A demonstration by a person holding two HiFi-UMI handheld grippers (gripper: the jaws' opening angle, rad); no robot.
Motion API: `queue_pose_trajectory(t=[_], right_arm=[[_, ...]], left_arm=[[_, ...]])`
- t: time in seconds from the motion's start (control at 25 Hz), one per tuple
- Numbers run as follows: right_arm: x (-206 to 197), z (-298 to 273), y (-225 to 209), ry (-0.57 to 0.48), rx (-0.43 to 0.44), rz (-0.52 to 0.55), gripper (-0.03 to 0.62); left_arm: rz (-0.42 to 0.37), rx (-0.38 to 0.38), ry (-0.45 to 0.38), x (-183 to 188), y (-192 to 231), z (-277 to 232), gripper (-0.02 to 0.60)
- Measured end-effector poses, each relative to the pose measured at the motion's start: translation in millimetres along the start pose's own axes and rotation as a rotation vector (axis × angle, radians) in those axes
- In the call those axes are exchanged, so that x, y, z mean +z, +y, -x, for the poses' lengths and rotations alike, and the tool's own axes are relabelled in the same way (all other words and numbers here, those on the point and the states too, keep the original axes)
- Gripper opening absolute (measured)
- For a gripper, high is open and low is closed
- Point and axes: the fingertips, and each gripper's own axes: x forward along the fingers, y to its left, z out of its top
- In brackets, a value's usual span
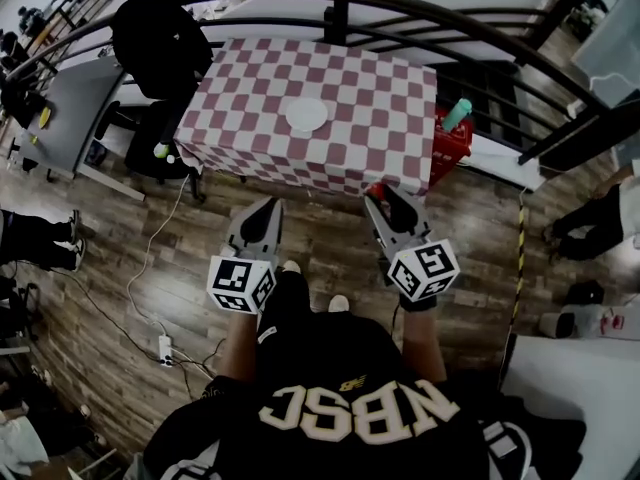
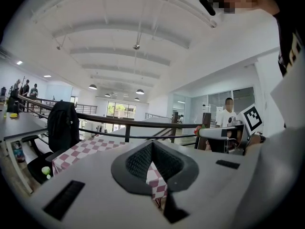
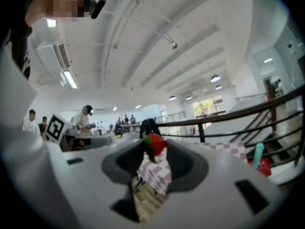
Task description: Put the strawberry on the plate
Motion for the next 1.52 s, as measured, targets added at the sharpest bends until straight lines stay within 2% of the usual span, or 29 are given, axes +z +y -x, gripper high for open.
queue_pose_trajectory(t=[0.28,0.6,0.72,0.92,1.04,1.2,1.44,1.52], right_arm=[[-3,-74,-22,0.028,-0.031,0.019,0.155],[55,-195,-39,-0.009,-0.064,0.099,0.155],[63,-232,-40,-0.023,-0.062,0.083,0.155],[37,-274,-38,0.022,-0.063,0.055,0.155],[15,-283,-50,0.075,-0.092,0.027,0.155],[-8,-298,-70,0.149,-0.102,0.041,0.155],[-53,-317,-108,0.291,-0.049,0.077,0.155],[-68,-324,-123,0.353,-0.021,0.119,0.155]], left_arm=[[0.02,-0.055,-0.013,2,56,-63,0.012],[0.004,-0.121,-0.053,46,154,-138,0.012],[0.016,-0.152,-0.066,56,178,-156,0.012],[0.04,-0.183,-0.005,25,214,-180,0.012],[0.076,-0.202,0.039,7,221,-193,0.012],[0.083,-0.226,0.085,-7,228,-214,0.012],[0.132,-0.243,0.17,-47,243,-255,0.012],[0.122,-0.271,0.204,-60,243,-274,0.012]])
